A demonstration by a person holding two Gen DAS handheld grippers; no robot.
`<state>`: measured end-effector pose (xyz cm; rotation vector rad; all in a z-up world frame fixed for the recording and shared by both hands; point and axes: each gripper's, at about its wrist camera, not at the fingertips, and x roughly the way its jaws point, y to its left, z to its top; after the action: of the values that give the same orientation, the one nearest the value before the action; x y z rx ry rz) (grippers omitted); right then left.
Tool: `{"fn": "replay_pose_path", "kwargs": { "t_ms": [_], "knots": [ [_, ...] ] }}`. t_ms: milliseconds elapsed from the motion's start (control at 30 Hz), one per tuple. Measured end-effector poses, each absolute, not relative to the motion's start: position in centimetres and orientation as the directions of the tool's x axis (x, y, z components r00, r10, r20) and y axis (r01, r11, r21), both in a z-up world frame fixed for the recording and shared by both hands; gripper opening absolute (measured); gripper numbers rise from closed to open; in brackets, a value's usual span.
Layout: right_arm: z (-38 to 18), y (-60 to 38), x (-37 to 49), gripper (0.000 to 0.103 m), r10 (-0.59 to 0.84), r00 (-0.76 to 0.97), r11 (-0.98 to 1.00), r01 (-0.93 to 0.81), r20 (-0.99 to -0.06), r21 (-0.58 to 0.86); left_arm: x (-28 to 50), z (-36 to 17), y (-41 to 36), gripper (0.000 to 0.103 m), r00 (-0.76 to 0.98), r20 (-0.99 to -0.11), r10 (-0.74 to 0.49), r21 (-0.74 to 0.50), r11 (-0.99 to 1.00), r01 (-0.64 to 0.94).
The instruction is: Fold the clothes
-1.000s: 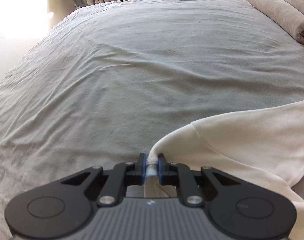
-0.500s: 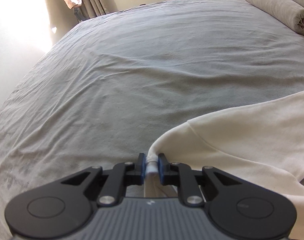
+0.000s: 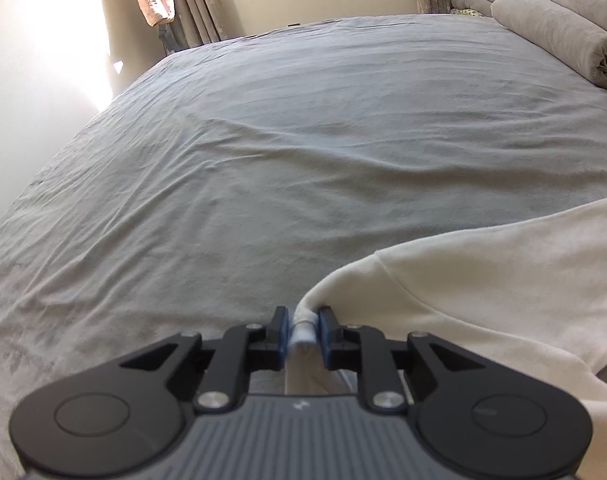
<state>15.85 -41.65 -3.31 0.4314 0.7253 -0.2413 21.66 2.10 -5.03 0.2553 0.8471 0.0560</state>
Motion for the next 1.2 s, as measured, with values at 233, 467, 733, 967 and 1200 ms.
{"fn": "replay_pose_path", "kwargs": {
  "t_ms": [233, 467, 733, 967, 1200],
  "knots": [
    [-5.0, -38.0, 14.2, 0.053, -0.023, 0.751, 0.946, 0.230, -0.660, 0.229, 19.5, -4.2, 2.4, 0.034, 0.652, -0.746, 0.138, 0.251, 0.964, 0.083],
    [-6.1, -34.6, 15.2, 0.053, -0.101, 0.786, 0.989, 0.144, -0.610, 0.021, 15.3, -2.9, 3.8, 0.042, 0.636, -0.769, 0.064, 0.170, 0.979, 0.108],
    [-5.8, -34.6, 14.8, 0.051, -0.102, 0.789, 0.995, 0.067, -0.606, -0.081, 9.6, -3.2, 5.5, 0.045, 0.594, -0.803, -0.048, 0.016, 0.995, 0.102],
    [-6.3, -33.9, 15.2, 0.043, -0.123, 0.799, 0.990, 0.055, -0.589, -0.132, 9.7, -4.1, 6.1, 0.042, 0.630, -0.772, -0.088, -0.080, 0.996, 0.042],
    [-6.1, -33.2, 16.6, 0.029, -0.238, 0.823, 0.955, 0.102, -0.515, -0.279, 10.1, -4.6, 6.8, 0.042, 0.640, -0.766, -0.064, -0.059, 0.998, 0.029]
  ]
}}
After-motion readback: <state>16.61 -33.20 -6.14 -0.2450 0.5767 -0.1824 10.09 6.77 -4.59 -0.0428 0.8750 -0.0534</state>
